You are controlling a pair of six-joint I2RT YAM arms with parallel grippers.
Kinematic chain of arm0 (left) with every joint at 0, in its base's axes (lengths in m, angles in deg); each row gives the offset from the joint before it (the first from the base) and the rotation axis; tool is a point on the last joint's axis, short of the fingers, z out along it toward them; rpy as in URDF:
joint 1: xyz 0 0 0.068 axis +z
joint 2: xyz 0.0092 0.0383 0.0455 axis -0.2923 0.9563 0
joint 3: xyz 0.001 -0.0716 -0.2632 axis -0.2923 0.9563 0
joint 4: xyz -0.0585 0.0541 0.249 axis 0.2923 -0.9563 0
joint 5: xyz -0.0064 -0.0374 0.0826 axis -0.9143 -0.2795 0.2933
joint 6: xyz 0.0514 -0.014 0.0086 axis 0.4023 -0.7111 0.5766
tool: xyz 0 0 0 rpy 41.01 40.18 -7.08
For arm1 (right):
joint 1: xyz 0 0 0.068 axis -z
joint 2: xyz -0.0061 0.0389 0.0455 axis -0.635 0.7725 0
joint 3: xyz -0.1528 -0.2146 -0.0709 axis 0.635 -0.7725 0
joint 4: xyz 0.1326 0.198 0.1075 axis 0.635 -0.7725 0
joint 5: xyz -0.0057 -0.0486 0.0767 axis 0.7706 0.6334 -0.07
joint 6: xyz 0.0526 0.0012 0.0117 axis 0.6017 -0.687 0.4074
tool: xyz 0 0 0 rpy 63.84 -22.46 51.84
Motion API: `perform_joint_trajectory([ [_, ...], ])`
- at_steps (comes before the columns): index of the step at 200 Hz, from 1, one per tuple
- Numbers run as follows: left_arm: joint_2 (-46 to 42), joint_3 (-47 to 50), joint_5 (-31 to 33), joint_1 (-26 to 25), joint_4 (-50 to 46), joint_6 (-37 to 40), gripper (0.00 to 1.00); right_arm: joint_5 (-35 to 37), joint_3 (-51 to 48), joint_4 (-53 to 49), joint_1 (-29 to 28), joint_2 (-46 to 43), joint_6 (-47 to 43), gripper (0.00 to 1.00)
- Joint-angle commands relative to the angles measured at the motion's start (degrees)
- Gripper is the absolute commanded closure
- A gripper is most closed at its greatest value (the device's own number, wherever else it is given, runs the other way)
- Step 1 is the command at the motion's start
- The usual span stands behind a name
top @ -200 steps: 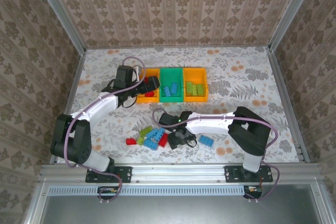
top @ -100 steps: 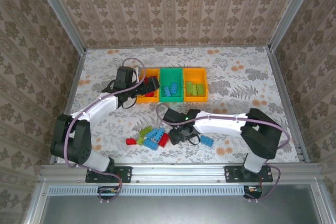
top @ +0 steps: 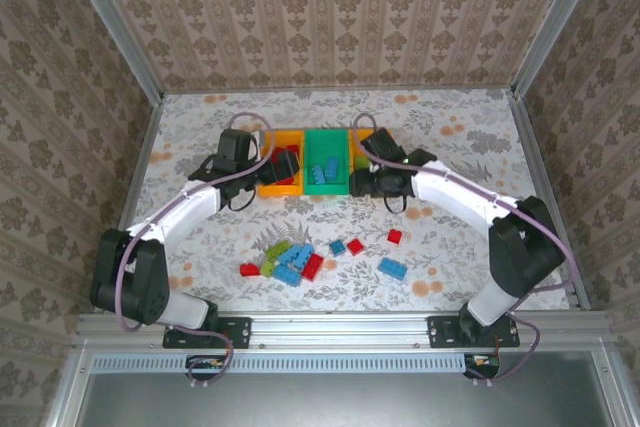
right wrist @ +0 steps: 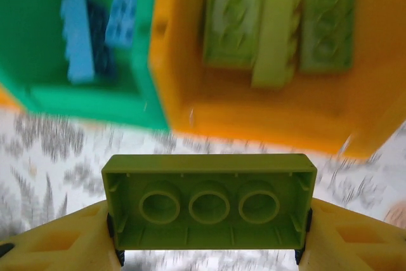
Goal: Sort the legos into containers by color
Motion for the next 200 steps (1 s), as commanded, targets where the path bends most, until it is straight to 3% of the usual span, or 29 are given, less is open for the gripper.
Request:
perform_joint_trajectory([
  [1, -2.25, 1.88, 2.78, 0.5, -4.34, 2.01, 0.0, -1.74, 5.29, -0.26, 3.63, 4.74, -0.75, 0.44],
  [47, -4.56, 5.98, 5.06, 0.41, -9.04, 1.63, 0.0, -0.25, 16.95, -3.91, 6.46, 14.48, -0.77, 0.43],
  [100, -5.66, 7.96, 7.53, -0.82, -17.28, -2.75, 0.0, 2.25, 23.57, -5.81, 6.9, 20.58, 0.56, 0.34],
  [149, -4.34, 8.01, 7.71, -6.11, -21.4, -5.13, 0.0, 2.5, 24.16, -6.25, 6.81, 21.34, 0.63, 0.23],
  [200, -3.9, 8.28, 9.31, -6.31, -22.28, -6.83, 0.0, 1.63, 22.44, -4.45, 4.94, 16.76, -2.95, 0.14],
])
